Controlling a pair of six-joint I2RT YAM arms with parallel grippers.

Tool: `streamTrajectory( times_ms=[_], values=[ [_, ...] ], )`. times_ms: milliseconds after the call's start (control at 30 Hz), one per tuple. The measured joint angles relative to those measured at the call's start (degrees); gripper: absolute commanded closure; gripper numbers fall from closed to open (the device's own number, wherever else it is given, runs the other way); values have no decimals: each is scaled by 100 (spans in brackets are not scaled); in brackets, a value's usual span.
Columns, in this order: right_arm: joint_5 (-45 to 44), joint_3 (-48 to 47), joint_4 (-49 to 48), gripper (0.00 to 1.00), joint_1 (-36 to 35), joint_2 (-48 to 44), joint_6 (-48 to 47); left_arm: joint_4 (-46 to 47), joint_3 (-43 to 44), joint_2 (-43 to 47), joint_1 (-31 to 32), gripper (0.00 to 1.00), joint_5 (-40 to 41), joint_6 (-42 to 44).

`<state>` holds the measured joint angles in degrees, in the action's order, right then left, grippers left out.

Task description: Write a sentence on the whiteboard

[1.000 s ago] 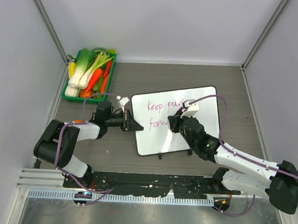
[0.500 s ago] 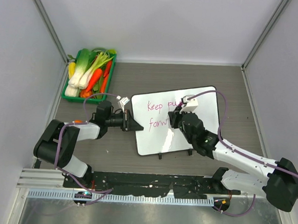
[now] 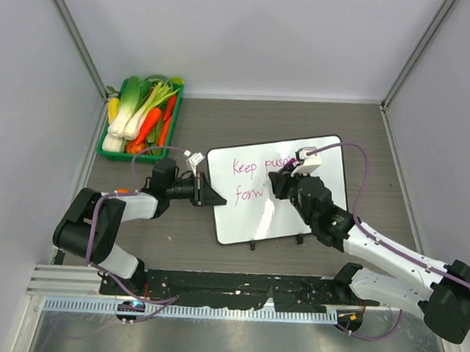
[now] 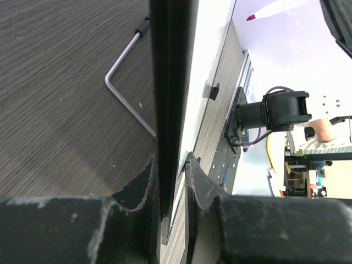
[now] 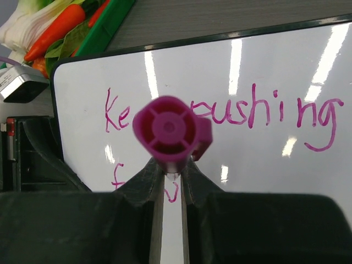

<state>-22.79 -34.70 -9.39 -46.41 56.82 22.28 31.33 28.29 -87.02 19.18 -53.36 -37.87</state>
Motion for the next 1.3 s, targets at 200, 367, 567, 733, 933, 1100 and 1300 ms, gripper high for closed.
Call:
streamTrajectory(
  times_ms=[200,367,567,733,933,1100,1300],
  values=[
    [101,227,96,99,210,-22,87,2,0,0,7,100,2,0],
    [175,358,74,99,240,-72,168,-4,0,0,7,100,9,-2],
    [197,358,55,99,240,-55,179,-7,0,0,9,100,11,-2],
    [243,358,24,99,256,-31,186,-7,0,0,9,100,11,-2],
    [227,387,55,99,262,-122,188,-7,4,0,11,100,9,0],
    [120,387,94,99,271,-205,186,-4,9,0,17,100,9,2],
    [103,387,44,99,278,-103,186,-11,9,0,20,100,24,0]
  ],
)
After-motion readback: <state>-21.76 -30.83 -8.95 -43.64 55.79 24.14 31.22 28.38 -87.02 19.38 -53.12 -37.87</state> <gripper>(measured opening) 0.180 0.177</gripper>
